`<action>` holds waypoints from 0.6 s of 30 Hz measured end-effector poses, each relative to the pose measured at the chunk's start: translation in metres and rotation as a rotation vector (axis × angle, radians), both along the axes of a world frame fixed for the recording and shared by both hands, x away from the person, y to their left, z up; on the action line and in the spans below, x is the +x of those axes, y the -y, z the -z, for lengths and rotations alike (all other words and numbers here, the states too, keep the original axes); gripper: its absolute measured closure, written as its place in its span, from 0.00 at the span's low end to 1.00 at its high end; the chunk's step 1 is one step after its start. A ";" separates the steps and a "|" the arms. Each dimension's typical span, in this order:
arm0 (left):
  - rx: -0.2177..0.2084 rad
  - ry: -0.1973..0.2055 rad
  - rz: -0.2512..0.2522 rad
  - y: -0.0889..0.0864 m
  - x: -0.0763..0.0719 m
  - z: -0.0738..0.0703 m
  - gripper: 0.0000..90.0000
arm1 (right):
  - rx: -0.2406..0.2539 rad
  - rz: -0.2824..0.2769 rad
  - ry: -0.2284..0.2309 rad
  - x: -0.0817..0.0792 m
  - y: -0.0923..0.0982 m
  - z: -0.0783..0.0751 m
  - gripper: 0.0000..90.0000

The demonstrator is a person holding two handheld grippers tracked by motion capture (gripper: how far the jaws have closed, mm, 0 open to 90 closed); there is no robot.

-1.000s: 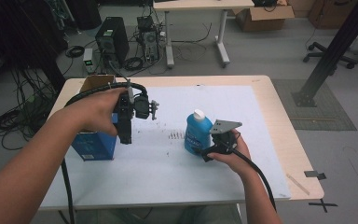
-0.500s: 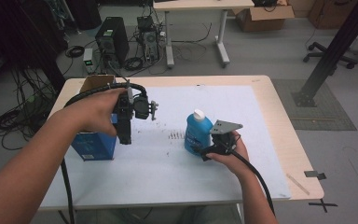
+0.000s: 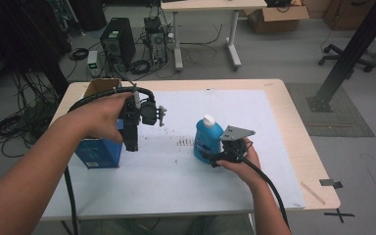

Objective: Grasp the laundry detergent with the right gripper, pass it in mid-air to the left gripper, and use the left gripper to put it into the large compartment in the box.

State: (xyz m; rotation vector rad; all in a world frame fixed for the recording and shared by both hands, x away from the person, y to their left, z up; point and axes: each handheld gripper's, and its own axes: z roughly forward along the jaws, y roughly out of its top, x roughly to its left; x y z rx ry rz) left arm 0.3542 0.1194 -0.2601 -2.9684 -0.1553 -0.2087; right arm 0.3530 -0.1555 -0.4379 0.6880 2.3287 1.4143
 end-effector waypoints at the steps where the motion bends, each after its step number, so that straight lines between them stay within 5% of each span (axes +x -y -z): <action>1: 0.001 0.000 0.000 0.000 0.000 0.000 0.00 | -0.001 0.000 0.000 0.000 0.000 0.000 0.09; 18: 0.001 0.000 0.002 0.000 0.001 0.001 0.00 | 0.004 0.006 0.014 -0.001 -0.001 -0.001 0.20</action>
